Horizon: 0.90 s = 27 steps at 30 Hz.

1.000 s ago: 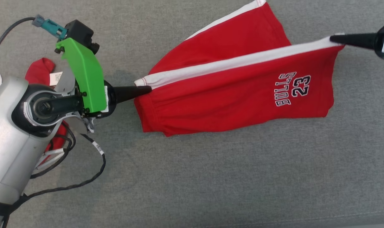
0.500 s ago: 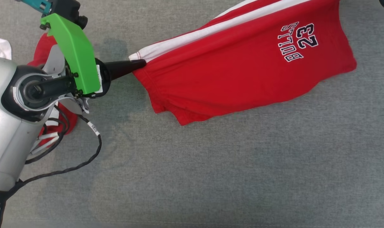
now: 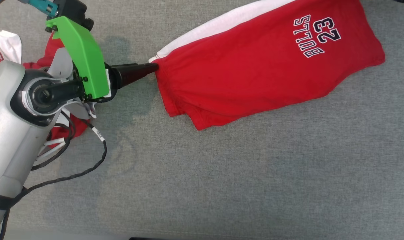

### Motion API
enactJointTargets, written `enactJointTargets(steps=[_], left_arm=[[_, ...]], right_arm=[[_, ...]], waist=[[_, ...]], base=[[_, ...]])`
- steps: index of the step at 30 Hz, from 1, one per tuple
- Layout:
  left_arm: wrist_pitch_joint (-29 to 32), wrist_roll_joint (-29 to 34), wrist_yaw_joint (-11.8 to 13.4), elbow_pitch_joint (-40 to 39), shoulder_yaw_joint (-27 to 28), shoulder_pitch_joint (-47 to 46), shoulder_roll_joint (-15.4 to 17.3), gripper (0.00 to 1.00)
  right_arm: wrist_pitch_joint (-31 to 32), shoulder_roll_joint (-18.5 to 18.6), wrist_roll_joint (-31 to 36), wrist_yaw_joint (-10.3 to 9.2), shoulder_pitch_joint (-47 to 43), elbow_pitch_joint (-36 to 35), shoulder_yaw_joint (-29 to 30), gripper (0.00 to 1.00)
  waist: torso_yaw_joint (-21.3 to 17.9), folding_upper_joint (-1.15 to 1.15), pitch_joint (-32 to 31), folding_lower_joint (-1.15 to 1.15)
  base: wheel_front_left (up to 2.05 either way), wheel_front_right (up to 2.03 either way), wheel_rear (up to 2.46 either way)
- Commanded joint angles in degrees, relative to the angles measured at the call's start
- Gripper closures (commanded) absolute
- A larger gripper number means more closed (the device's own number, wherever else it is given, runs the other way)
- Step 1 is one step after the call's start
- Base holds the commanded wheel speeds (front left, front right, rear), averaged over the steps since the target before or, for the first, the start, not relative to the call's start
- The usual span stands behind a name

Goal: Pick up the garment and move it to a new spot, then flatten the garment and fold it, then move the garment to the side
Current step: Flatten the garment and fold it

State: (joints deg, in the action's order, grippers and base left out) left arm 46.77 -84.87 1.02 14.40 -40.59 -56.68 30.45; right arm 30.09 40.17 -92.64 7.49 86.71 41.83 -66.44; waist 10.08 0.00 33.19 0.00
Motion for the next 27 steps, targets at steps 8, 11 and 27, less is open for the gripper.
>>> enactJointTargets(steps=[8,11,27], left_arm=[[-0.4,2.1,-0.6,0.3,-0.3,1.8,3.2,0.00],[-3.1,5.3,-1.5,-0.6,-0.6,2.4,5.0,0.00],[-47.8,31.5,5.2,-3.0,1.1,13.7,1.1,0.00]], right_arm=[[-8.5,-1.5,1.2,0.00,-5.5,-0.4,1.0,0.00],[-16.5,-1.8,3.7,0.00,-7.9,-1.8,1.4,0.00],[-44.7,-3.4,10.2,0.00,-24.8,0.2,1.7,0.00]], waist=[[-1.7,0.00,-7.2,0.00],[-2.3,0.00,-10.1,0.00],[-0.6,0.00,-17.2,0.00]], base=[[0.00,0.00,0.00],[0.00,0.00,0.00],[0.00,0.00,0.00]])
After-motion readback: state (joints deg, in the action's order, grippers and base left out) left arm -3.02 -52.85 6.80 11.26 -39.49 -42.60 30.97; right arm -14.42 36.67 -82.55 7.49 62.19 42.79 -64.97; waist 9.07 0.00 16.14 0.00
